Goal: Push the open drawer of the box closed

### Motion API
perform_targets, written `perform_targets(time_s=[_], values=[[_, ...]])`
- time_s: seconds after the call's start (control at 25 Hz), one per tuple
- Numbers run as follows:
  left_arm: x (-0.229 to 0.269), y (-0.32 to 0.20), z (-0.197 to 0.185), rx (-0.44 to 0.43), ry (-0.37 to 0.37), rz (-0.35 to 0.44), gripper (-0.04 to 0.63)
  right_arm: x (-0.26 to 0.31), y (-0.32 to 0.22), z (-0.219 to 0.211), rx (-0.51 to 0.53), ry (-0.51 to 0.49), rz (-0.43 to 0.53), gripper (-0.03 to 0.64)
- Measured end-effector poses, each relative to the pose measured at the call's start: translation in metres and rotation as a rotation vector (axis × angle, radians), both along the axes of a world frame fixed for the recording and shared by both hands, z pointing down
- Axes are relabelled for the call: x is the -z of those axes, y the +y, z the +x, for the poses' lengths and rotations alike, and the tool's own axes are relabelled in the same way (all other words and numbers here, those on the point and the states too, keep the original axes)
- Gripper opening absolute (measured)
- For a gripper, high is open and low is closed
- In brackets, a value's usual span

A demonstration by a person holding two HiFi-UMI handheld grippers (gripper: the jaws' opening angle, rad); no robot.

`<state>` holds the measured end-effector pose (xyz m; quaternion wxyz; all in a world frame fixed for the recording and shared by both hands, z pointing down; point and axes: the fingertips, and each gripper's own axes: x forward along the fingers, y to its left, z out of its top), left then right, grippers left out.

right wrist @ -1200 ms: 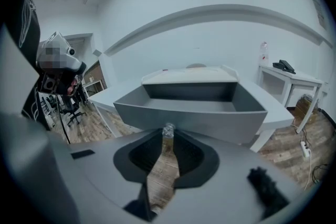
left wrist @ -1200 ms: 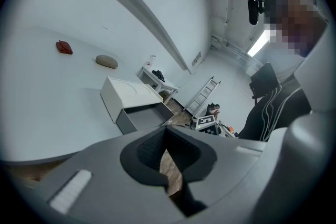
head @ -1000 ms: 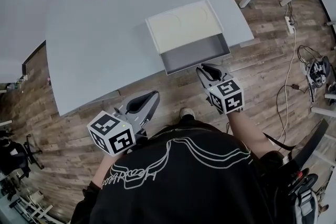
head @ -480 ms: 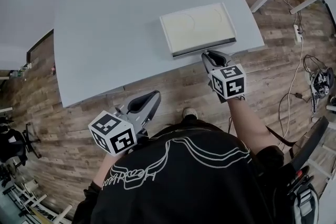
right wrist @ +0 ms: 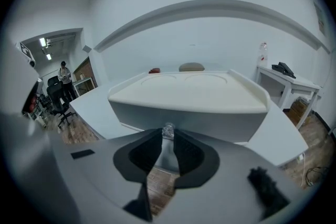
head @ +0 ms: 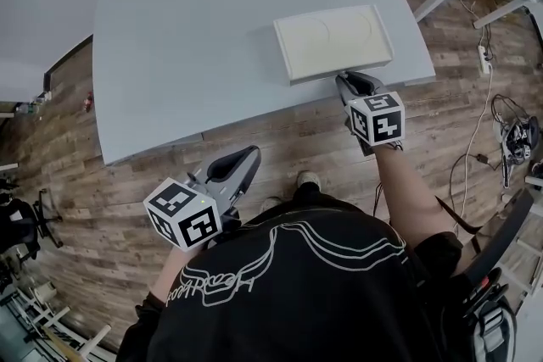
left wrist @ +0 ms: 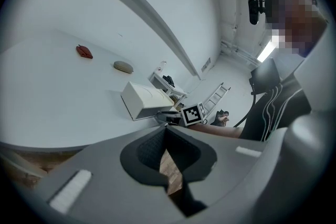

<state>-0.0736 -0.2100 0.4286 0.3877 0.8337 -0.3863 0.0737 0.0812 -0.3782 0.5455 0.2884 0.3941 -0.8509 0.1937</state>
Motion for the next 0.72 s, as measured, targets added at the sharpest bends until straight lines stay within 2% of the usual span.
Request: perform_targets(time_s=[0.24, 0.4, 0.52, 0.64, 0.72], values=[[0.003, 0.015, -0.014, -0.02, 0.012, 0.008, 0.006, 0.008, 0.018, 0.004, -0.033, 0.037, 0.025, 0.075], [0.008, 0.022, -0.012, -0.061, 0.033, 0.032, 0.006, 0.019, 0.064, 0.011, -0.032, 0.031, 0.007, 0.075], [0.015, 0.028, -0.008, -0.104, 0.046, 0.059, 0.006, 0.045, 0.111, -0.004, 0.021, -0.051, -0.006, 0.074], [0.024, 0.041, -0.003, -0.153, 0.062, 0.091, 0.006, 0.082, 0.161, -0.033, 0.097, -0.179, -0.012, 0.013], [0.032, 0.054, 0.003, -0.194, 0.062, 0.119, 0.006, 0.105, 0.194, -0.052, 0.159, -0.254, -0.008, 0.009]])
